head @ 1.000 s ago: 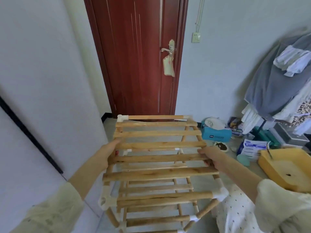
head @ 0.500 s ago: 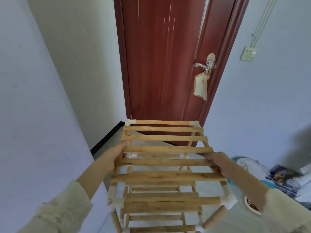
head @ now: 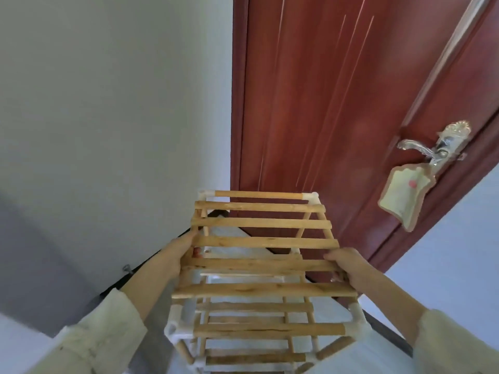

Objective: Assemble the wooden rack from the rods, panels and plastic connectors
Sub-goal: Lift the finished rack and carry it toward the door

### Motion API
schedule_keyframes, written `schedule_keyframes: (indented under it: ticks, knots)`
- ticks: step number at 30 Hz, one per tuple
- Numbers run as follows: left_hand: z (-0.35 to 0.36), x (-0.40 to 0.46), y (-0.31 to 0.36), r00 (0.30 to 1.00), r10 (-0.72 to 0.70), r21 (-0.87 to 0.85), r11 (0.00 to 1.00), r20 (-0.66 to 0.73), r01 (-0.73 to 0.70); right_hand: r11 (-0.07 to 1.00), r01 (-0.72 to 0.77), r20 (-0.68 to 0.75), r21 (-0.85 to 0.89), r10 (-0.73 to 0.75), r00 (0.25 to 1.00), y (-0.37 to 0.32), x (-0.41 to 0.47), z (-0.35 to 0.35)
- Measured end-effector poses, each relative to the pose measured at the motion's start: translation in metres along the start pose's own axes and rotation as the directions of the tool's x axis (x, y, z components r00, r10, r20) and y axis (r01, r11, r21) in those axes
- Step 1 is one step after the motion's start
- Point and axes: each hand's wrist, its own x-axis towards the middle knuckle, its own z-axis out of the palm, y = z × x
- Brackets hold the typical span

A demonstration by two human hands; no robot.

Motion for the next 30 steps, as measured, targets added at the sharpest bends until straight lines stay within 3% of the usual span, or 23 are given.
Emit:
schedule_keyframes:
  ticks: [8,15,30]
  knots:
    - [0.017,0.13,0.063,0.989,-0.024,-0.186,0.983,-0.143,-0.003,0.988,0.096,0.222,-0.124,-0.067,0.973,-0.133,0.177,0.049]
    - [0.006,0.221,0.093,0.947,-0.149,-0.31,0.949,-0.283,0.057,0.949,0.186,0.354,-0.253,-0.089,0.931,-0.214,0.291,0.122]
    - [-0.035,0.444,0.132,0.828,-0.467,-0.434,0.845,-0.311,0.313,0.887,0.129,0.416,-0.443,0.076,0.906,-0.272,0.512,0.319]
